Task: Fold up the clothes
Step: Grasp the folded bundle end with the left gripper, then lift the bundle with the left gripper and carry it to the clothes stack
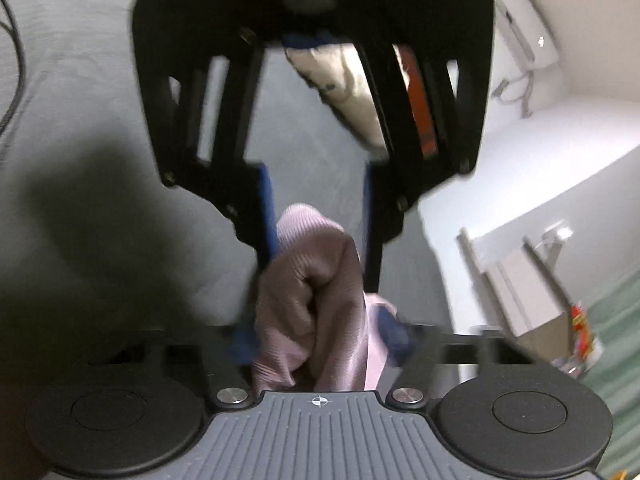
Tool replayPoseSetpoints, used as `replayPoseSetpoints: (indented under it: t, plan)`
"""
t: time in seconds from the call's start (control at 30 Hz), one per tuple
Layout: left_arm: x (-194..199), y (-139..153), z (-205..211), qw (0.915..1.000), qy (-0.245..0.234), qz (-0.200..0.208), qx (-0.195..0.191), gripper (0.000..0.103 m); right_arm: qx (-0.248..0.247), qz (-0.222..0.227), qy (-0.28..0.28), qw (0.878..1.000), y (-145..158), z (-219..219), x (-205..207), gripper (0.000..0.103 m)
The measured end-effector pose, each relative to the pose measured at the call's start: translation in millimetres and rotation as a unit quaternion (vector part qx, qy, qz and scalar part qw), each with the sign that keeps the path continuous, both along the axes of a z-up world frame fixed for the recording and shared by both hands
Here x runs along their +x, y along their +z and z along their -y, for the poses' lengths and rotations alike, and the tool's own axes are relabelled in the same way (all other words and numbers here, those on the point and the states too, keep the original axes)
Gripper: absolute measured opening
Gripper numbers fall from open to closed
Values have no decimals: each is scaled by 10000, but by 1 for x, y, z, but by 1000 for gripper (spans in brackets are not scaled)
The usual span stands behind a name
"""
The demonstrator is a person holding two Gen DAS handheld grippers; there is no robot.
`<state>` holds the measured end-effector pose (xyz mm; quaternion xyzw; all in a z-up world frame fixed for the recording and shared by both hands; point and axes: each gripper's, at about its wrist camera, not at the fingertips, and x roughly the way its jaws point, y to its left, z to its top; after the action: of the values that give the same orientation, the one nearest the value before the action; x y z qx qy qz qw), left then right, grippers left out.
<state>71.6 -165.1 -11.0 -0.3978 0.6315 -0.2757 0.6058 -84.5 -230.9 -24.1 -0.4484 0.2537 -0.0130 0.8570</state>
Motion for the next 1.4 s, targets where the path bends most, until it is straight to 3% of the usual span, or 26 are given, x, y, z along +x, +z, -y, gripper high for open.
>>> replayPoseSetpoints:
  t: [0.23,0.33,0.53,0.73,0.87,1.0,1.23,1.4]
  plan:
    - [0,0,-7,9998,-65,165,14,38,660,-2,1,9978,14,9,2,34]
    - [1,-3,-19,9997,27,248,21,55,1005,100,-51,9949,23,13,2,34]
    - [10,-18,-21,9985,389,19,-386,67,1321,117,-159,9910,29,15,2,34]
    - [28,-29,-1,9968,659,-92,-440,68,1447,72,-113,9894,27,15,4,34]
    - [37,-33,17,9981,549,-83,-284,68,1553,85,-104,9878,36,19,-7,34]
    - [42,-36,33,9988,450,7,-167,66,1625,84,-97,9866,19,32,-8,34]
    - [40,-36,38,9991,376,138,117,39,1726,148,-107,9848,13,39,-8,35]
    - [43,-29,42,9989,208,337,264,34,1972,198,-205,9799,18,46,-14,35]
